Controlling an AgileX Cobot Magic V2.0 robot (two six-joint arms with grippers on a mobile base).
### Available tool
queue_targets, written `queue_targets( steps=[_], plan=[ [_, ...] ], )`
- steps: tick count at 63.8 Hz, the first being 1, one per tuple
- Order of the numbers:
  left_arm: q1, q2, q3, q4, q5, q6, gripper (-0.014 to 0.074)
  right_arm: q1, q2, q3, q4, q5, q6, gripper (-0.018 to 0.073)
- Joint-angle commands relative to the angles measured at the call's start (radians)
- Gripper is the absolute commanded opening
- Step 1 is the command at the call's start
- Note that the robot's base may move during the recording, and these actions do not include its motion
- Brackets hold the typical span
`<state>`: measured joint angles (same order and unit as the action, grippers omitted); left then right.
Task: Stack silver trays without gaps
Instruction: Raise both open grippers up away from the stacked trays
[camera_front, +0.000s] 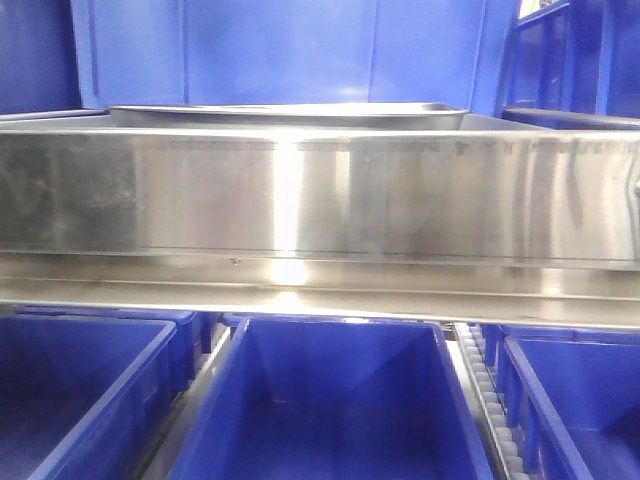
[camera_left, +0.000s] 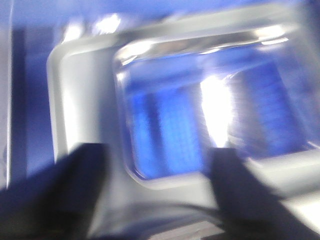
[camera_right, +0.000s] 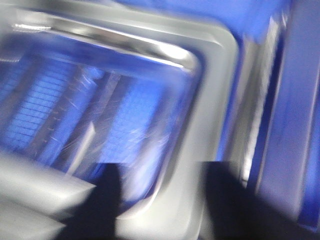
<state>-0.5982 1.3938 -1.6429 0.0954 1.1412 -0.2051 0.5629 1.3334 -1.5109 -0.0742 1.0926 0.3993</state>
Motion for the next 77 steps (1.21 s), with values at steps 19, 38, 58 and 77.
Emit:
queue_targets(
  steps=[19, 38, 58, 77],
  plan=[
    [-0.111, -0.321, 0.368, 0.008, -0.285, -0.005, -0.0041, 0.076, -0.458, 0.469, -0.078, -0.267, -0.072, 0.0049],
    [-0.243, -0.555, 0.713, 0.004, -0.535, -0.005, -0.0041, 0.077, -0.856, 0.843, -0.078, -0.506, -0.113, 0.0049],
    [-0.342, -0.788, 0.962, -0.023, -0.815, -0.005, -0.0041, 0.077, -1.165, 1.066, -0.086, -0.625, -0.155, 0.0049],
    [-0.342, -0.797, 0.978, -0.048, -0.806, -0.005, -0.0048, 0.077, -1.179, 1.082, -0.086, -0.649, -0.155, 0.0049]
  ],
)
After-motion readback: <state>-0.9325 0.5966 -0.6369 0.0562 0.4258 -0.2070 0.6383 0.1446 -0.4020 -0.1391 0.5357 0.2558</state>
